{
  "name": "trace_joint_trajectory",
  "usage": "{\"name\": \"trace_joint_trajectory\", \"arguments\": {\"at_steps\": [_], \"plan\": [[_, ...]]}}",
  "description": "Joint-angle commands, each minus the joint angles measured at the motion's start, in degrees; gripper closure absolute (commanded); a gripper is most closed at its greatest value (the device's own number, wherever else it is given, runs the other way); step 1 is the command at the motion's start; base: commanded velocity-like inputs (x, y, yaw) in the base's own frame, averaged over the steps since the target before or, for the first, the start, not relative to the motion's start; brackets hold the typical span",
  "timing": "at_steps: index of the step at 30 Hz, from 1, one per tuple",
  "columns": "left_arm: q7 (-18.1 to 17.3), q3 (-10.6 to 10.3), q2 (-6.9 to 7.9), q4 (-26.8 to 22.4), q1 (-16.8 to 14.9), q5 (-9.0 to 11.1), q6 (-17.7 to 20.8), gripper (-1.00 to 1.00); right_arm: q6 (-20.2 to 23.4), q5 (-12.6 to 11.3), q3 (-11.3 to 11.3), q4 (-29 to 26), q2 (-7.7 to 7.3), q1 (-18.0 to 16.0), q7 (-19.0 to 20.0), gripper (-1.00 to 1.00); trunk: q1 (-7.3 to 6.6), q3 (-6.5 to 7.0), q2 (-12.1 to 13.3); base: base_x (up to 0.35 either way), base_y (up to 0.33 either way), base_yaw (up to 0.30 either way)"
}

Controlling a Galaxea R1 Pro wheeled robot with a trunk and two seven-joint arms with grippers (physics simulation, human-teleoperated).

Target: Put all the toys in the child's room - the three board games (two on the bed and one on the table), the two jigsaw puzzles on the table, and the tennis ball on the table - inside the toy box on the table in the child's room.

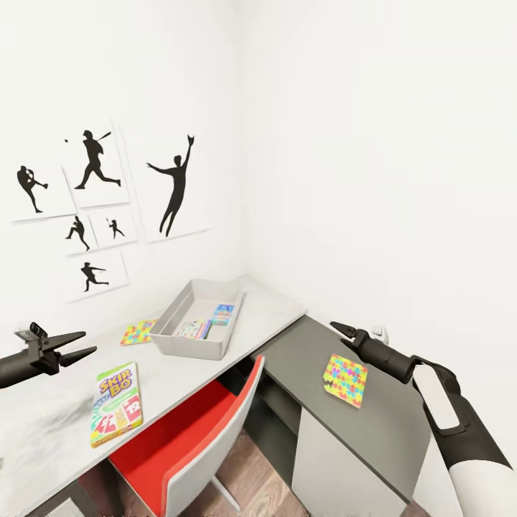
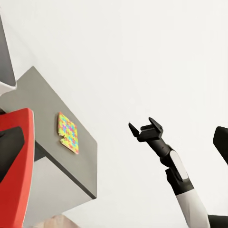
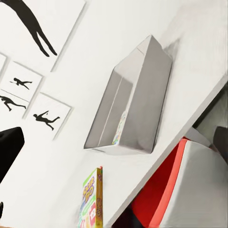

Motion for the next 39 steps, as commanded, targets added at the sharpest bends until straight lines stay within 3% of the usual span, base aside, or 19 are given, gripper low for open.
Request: {"name": "trace_joint_trajectory", "arguments": {"at_steps": [1,15,39], "plan": [[-0.21,-0.03,0.03,-0.02,-0.03,0.01,0.61,-1.0,0.34,-0.04,-0.1,0.02,0.02,-0.07,0.14,-1.0,0.02,-0.22,-0.15,-0.116,0.0,-0.133],[-0.21,-0.03,0.04,-0.02,-0.03,-0.07,0.57,-1.0,0.31,-0.04,-0.13,0.81,0.02,-0.07,0.14,-1.0,0.02,-1.29,-0.15,-0.111,0.0,-0.137],[-0.21,0.06,0.11,-0.02,-0.03,-0.08,0.57,-1.0,-0.89,-0.09,-0.27,1.56,-0.01,-0.07,0.18,-1.0,0.02,-2.8,-0.15,-0.005,0.0,-0.167]]}}
